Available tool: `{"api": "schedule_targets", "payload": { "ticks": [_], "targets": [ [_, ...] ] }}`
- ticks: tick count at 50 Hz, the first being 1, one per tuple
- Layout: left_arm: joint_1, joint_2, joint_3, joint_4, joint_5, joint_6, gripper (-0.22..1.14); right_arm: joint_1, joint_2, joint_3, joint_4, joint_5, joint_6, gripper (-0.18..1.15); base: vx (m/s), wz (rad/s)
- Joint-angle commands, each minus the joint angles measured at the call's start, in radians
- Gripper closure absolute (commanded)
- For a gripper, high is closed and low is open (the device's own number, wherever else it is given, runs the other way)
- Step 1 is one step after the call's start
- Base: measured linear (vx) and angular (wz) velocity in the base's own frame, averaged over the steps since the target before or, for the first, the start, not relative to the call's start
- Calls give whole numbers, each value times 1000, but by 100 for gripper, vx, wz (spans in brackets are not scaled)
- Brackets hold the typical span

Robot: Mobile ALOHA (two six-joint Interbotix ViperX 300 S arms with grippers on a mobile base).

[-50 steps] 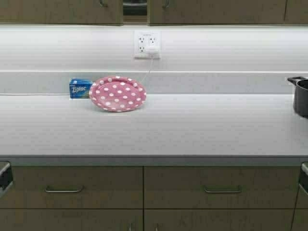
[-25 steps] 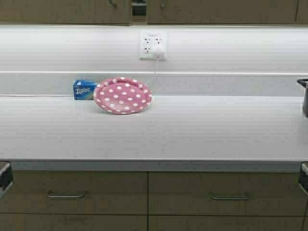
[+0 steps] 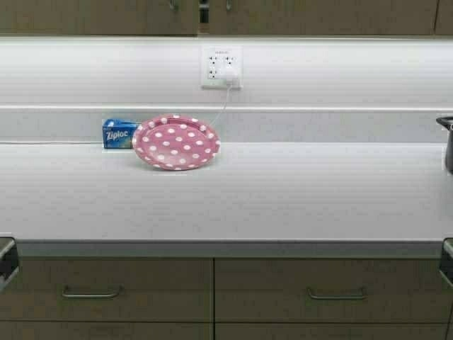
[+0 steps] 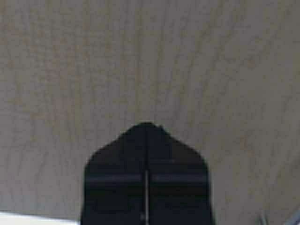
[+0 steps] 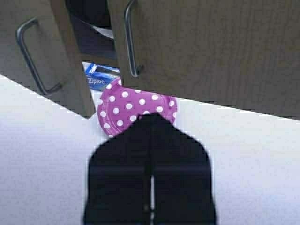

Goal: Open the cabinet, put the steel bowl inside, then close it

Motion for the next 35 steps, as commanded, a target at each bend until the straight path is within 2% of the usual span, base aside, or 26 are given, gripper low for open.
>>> {"api": "schedule_targets", "payload": {
  "ticks": [1,9,16,35],
  "targets": [
    [-11,-132,86,-2,-9,-3,88,0,-17,-5,-2,-3,0,91,1,-2],
    [-11,-284,230,-2,-32,9,87,0,-6,-5,0,-6,2,91,1,-1],
    [-11,-371,307,2,-37,11,87,0,2,-3,-2,-6,0,91,0,0],
    [-11,-408,362,2,-37,9,87,0,2,3,-2,-6,-2,91,0,0]
  ]
}}
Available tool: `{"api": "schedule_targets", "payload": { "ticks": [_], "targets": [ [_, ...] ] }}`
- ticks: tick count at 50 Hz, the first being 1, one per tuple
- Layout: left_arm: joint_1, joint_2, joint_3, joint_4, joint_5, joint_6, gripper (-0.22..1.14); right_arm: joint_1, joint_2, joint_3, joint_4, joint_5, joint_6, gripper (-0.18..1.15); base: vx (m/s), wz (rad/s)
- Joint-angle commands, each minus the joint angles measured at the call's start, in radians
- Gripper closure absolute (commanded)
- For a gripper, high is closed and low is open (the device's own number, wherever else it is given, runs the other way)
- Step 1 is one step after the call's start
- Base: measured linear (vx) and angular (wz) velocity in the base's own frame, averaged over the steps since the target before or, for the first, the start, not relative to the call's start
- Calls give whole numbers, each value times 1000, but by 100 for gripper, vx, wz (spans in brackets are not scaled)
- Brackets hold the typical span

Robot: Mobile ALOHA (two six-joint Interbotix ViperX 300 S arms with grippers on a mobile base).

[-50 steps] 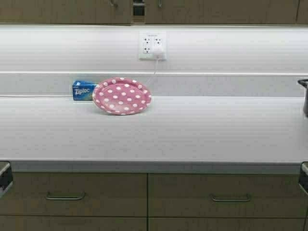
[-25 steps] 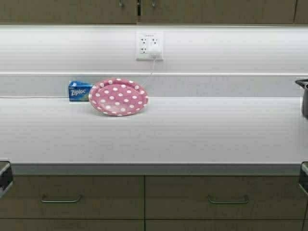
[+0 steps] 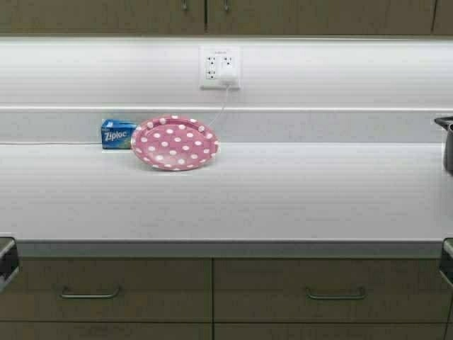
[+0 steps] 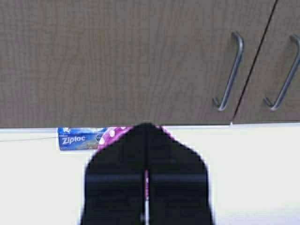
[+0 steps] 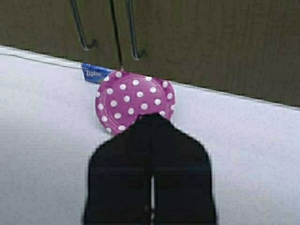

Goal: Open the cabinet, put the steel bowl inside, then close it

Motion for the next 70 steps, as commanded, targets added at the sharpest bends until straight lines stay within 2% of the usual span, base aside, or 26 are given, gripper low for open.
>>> {"api": "schedule_targets", "payload": {
  "ticks": [1,70],
  "targets": [
    [-9,-14,-11,2,-8,0,87,3,-8,-8,-2,-6,-2,91,0,0],
    [-9,-14,-5,2,-8,-5,87,3,-9,-6,-2,-6,-3,91,0,0]
  ]
}}
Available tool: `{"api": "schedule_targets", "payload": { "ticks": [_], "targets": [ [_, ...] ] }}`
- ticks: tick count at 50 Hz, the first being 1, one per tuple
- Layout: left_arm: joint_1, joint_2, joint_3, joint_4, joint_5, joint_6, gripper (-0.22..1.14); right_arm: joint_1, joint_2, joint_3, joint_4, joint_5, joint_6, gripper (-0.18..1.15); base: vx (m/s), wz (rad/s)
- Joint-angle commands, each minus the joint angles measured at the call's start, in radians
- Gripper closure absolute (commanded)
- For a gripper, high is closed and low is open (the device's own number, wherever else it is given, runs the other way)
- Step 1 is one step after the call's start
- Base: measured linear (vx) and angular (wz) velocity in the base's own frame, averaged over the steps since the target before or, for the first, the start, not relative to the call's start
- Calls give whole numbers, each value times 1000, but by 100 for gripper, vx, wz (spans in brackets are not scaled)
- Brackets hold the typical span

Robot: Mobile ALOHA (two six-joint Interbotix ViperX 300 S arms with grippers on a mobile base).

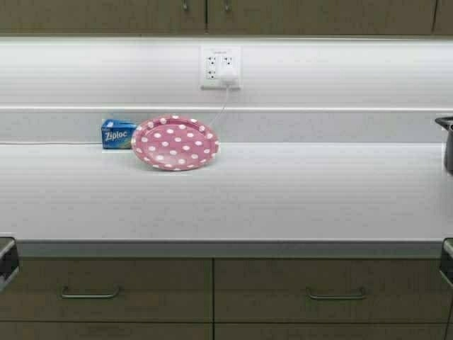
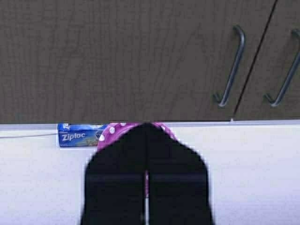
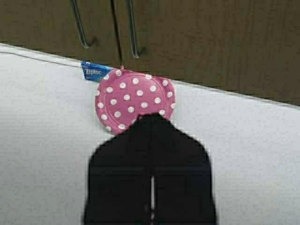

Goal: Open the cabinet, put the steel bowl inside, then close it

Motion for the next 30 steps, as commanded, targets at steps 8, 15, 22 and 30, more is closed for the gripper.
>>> {"api": "schedule_targets", "payload": {
  "ticks": [8,15,22,30],
  "targets": [
    [-8,-12,-11,2,-8,-2,87,0,-9,-8,0,-6,-2,91,0,0],
    [-8,-12,-12,2,-8,-2,88,2,-8,-8,0,-6,-2,91,0,0],
    [-8,-12,-11,2,-8,-2,87,2,-8,-8,0,-6,-2,91,0,0],
    [-8,-12,-12,2,-8,0,88,2,-9,-8,0,-6,-2,91,0,0]
  ]
}}
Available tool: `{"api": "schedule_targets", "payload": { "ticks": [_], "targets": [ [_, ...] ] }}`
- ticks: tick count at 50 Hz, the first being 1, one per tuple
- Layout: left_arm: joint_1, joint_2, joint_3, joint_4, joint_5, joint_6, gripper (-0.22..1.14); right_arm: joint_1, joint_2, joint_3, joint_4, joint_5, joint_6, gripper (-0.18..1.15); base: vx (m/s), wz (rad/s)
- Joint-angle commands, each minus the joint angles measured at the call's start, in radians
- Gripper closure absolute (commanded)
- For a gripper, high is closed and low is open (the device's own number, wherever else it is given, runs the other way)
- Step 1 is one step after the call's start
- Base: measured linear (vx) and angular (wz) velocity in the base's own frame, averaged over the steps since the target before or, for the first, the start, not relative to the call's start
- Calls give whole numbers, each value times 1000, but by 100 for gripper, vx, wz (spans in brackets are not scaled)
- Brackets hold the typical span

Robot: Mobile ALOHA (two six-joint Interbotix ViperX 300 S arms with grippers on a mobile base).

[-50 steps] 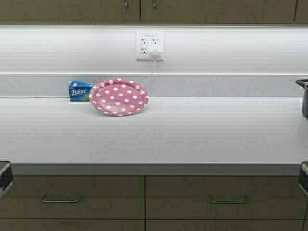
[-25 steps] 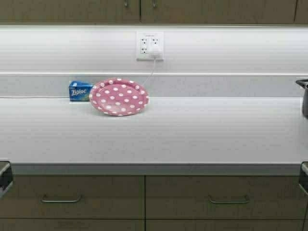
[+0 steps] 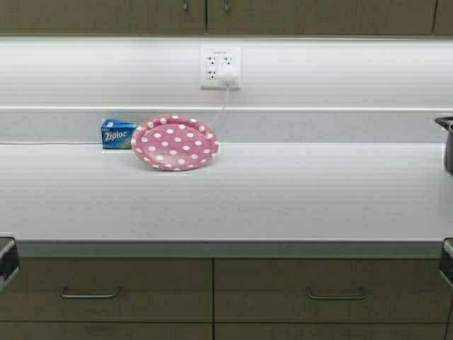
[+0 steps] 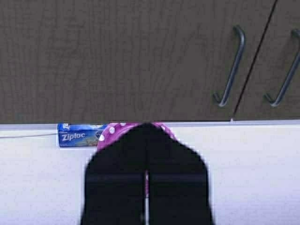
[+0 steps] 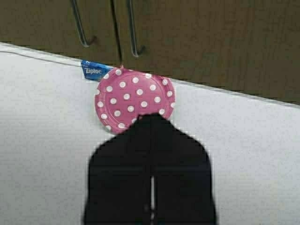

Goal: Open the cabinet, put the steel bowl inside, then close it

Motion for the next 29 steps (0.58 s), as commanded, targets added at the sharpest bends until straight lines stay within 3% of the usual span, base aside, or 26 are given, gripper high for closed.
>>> {"api": "schedule_targets", "payload": {
  "ticks": [1,29],
  "targets": [
    [-8,-12,-11,2,-8,0,87,2,-9,-11,0,-6,-2,91,0,0],
    [-8,-12,-12,2,-8,0,87,0,-9,-12,0,-6,-2,91,0,0]
  ]
}}
